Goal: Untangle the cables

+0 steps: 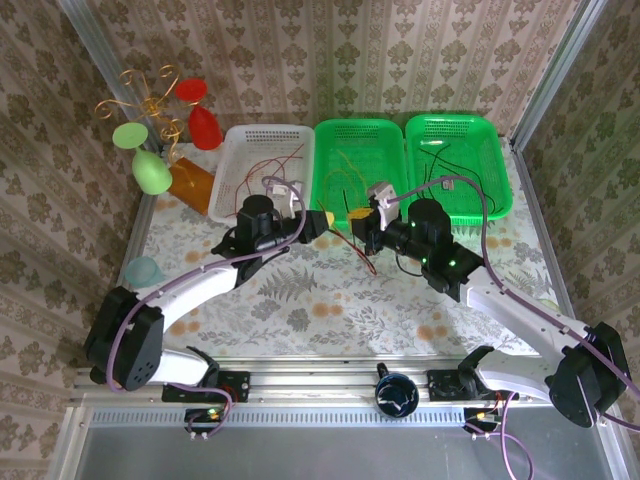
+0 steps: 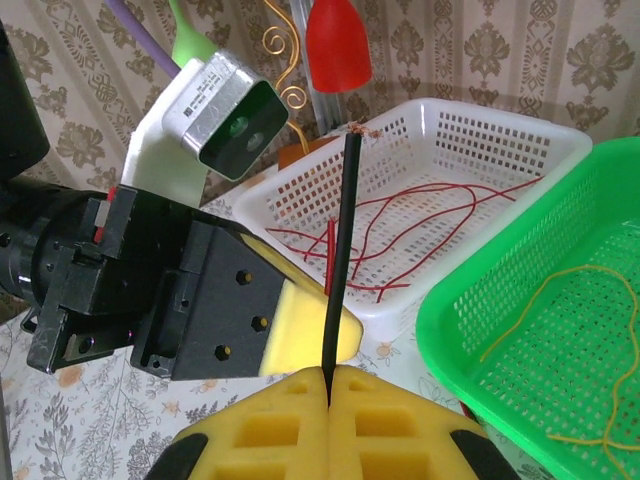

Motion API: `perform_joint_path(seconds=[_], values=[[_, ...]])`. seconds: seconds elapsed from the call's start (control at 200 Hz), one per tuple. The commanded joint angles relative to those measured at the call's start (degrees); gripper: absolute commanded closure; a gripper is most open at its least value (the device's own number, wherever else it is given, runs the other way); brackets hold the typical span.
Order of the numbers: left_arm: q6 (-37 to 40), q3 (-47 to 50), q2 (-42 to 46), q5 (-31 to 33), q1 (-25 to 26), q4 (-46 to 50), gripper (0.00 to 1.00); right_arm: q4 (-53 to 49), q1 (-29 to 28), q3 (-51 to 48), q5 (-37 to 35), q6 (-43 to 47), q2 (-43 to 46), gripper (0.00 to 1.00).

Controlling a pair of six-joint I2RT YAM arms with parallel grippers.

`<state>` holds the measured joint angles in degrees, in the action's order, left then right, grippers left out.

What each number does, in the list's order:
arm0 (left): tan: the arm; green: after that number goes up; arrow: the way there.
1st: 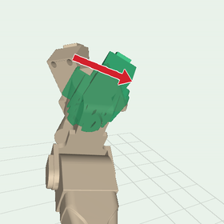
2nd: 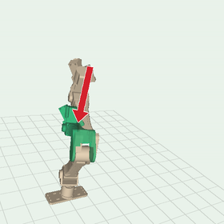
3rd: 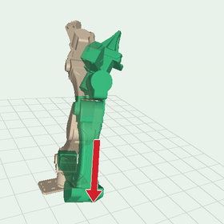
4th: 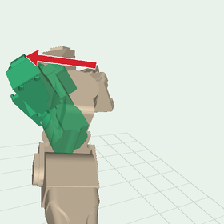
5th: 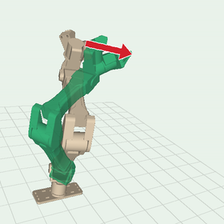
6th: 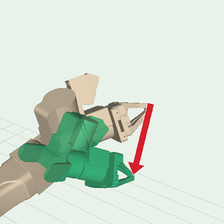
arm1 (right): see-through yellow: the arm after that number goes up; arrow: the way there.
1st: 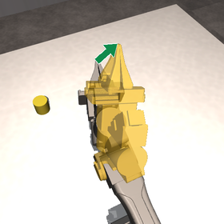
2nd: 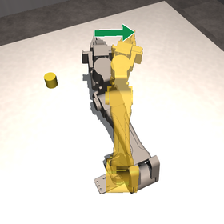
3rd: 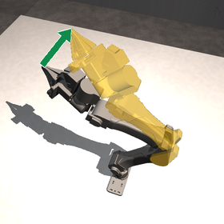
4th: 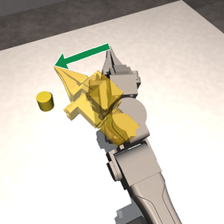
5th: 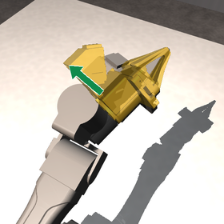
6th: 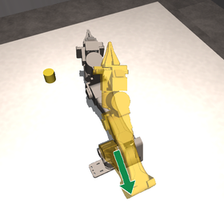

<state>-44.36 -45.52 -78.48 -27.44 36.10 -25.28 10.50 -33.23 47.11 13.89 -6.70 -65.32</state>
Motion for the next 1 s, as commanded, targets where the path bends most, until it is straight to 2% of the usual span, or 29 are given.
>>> perform_joint_path(seconds=[0.0,0.14,0.3,0.575,0.795,0.995], values=[[1.70,-2.62,1.76,2.94,0.36,-2.23,1.00,0.94,0.36,-0.66,-1.73,-0.86,2.59,1.00],[5.48,-3.73,3.94,5.31,0.26,1.94,1.00,0.66,0.62,-1.86,-4.67,-1.51,4.92,1.00],[14.21,-5.96,8.60,11.79,0.12,12.11,1.00,-0.51,1.32,-3.67,-12.52,-3.23,9.67,1.00],[33.88,-9.98,16.91,19.52,0.20,23.84,1.00,0.14,1.42,-8.43,-32.20,1.26,22.04,1.00],[43.83,-15.53,19.77,22.08,-0.71,31.26,1.00,-2.88,1.46,-7.16,-38.34,7.54,27.63,1.00],[48.06,-21.92,19.98,26.52,-3.59,38.23,1.00,-3.16,1.81,-5.68,-42.66,12.94,30.67,1.00]])
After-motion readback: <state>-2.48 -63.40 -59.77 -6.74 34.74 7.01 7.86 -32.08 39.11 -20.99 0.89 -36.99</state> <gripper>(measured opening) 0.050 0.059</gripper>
